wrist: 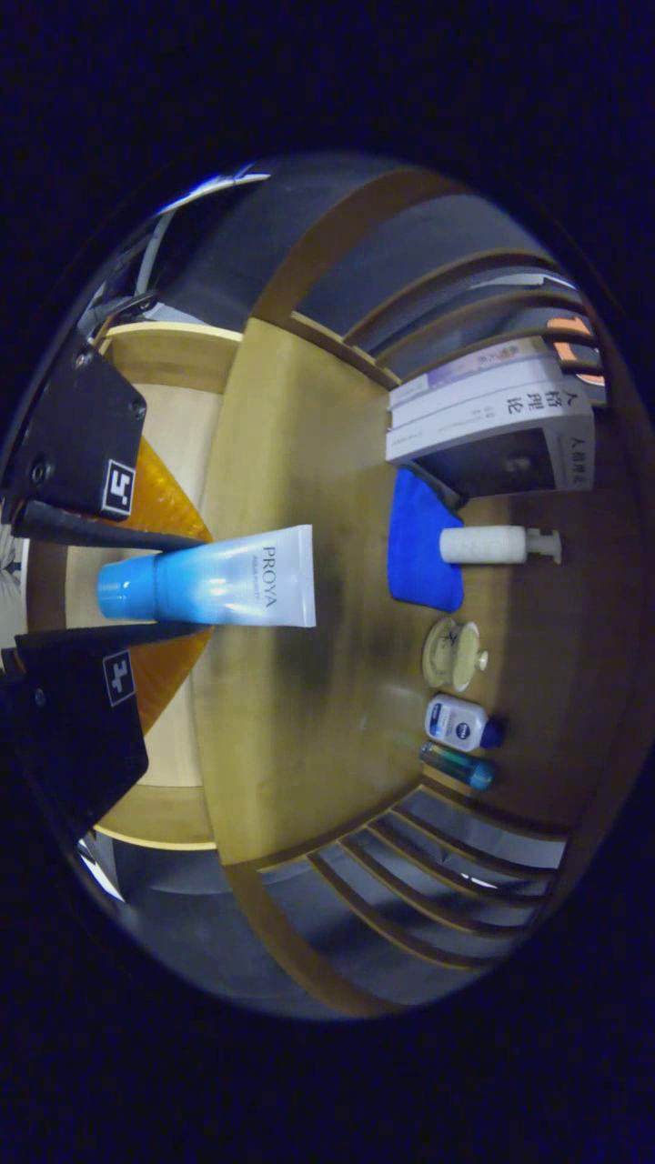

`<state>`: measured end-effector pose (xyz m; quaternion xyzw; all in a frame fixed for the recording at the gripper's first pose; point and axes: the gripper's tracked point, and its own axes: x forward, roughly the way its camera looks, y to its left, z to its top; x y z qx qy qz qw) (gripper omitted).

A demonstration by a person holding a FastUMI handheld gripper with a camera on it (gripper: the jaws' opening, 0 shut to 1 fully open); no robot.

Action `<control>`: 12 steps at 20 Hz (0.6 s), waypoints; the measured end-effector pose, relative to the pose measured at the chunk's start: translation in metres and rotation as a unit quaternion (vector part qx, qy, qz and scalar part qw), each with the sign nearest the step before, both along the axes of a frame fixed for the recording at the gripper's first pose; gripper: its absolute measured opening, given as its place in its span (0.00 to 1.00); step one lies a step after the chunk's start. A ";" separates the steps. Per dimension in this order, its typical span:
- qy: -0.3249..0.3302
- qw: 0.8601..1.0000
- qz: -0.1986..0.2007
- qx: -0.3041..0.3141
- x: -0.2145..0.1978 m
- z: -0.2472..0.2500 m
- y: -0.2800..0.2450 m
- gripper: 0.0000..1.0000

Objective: Pull open the drawer, take out the items inside it, and place them on the countertop above the cabinet.

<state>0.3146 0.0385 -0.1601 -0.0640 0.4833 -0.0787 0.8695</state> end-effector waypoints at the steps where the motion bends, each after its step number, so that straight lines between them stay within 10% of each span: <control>1: -0.001 1.000 -0.008 -0.006 0.008 -0.003 -0.004 0.40; 12: -0.048 0.997 -0.042 -0.048 0.074 -0.022 -0.024 0.40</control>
